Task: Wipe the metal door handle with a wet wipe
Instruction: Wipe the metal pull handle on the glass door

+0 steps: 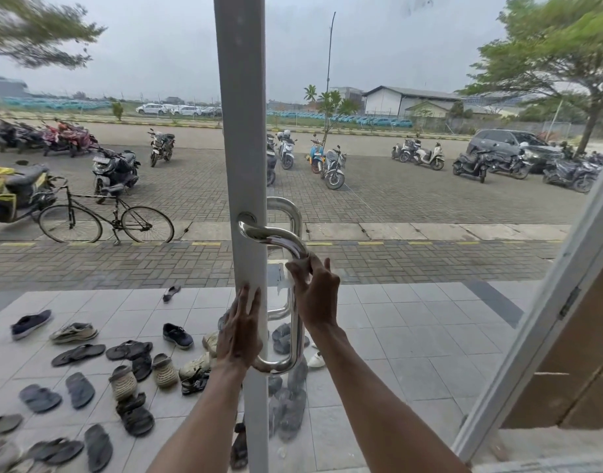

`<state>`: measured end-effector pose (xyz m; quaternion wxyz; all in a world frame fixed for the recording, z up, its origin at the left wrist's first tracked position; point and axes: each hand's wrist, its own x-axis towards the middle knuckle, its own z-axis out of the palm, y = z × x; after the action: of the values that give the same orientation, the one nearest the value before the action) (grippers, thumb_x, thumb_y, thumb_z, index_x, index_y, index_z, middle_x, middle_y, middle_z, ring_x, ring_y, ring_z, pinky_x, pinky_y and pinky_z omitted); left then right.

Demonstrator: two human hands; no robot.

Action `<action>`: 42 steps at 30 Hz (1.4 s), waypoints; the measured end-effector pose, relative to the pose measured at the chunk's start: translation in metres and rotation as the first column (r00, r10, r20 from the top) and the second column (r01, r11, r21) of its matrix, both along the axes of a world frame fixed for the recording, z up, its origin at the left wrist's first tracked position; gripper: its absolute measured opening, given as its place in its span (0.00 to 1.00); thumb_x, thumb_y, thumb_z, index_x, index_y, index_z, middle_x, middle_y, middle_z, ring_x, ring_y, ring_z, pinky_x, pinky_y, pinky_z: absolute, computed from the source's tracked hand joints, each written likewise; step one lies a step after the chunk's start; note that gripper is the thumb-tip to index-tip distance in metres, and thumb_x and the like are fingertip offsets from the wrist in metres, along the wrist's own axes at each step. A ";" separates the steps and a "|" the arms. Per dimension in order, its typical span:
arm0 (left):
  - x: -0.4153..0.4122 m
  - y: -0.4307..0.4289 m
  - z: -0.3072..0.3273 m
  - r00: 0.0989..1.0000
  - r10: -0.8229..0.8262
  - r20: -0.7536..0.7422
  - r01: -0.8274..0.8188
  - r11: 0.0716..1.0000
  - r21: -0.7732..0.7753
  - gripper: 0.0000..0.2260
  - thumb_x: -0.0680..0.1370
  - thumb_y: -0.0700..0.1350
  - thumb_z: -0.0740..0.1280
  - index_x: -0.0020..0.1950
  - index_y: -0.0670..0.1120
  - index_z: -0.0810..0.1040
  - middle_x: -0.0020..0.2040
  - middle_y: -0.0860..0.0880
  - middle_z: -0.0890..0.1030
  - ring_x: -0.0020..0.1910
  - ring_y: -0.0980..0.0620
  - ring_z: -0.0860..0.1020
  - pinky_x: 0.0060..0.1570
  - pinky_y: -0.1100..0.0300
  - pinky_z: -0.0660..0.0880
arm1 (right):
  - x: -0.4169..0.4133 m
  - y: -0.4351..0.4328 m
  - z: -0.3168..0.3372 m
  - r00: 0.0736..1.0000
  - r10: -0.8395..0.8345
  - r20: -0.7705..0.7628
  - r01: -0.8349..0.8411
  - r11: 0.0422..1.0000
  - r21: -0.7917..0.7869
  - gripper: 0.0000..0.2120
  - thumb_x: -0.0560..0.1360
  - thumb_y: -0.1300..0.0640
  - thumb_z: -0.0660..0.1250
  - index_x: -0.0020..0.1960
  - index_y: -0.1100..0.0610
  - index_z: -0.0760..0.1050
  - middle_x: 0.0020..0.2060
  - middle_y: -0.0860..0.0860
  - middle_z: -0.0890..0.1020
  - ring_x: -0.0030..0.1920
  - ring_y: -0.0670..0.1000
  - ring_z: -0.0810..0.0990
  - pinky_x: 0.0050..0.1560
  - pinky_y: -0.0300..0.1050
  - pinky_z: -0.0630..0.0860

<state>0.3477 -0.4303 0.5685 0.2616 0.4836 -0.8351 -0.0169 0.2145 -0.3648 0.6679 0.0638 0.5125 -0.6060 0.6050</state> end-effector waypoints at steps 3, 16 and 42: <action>0.004 -0.004 0.024 0.998 -0.049 -0.044 0.045 0.994 -0.095 0.40 0.71 0.30 0.64 0.81 0.46 0.55 0.82 0.47 0.48 0.79 0.46 0.57 0.70 0.51 0.67 | -0.001 0.002 0.005 1.000 0.012 0.006 -0.012 0.998 0.059 0.11 0.77 0.52 0.71 0.52 0.61 0.80 0.41 0.53 0.86 0.44 0.54 0.85 0.78 0.47 0.57; -0.001 -0.018 0.064 0.989 -0.036 -0.142 0.018 0.992 -0.122 0.42 0.70 0.28 0.61 0.81 0.41 0.49 0.82 0.48 0.48 0.79 0.46 0.58 0.72 0.50 0.67 | -0.010 -0.004 0.048 0.965 0.063 -0.255 -0.038 0.994 0.104 0.23 0.73 0.56 0.76 0.65 0.61 0.77 0.50 0.54 0.86 0.52 0.52 0.85 0.76 0.32 0.51; 0.010 -0.023 0.067 0.994 -0.053 -0.097 0.046 0.996 -0.076 0.47 0.66 0.25 0.61 0.82 0.46 0.49 0.81 0.56 0.44 0.79 0.49 0.58 0.78 0.52 0.54 | -0.008 -0.018 0.112 0.849 0.299 -0.435 -0.076 0.885 0.459 0.18 0.66 0.51 0.80 0.53 0.56 0.85 0.45 0.54 0.86 0.45 0.52 0.84 0.46 0.46 0.79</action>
<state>0.3576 -0.4535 0.6359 0.3196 0.4514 -0.8329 -0.0164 0.2063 -0.3830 0.7795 0.0424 0.7093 -0.6317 0.3099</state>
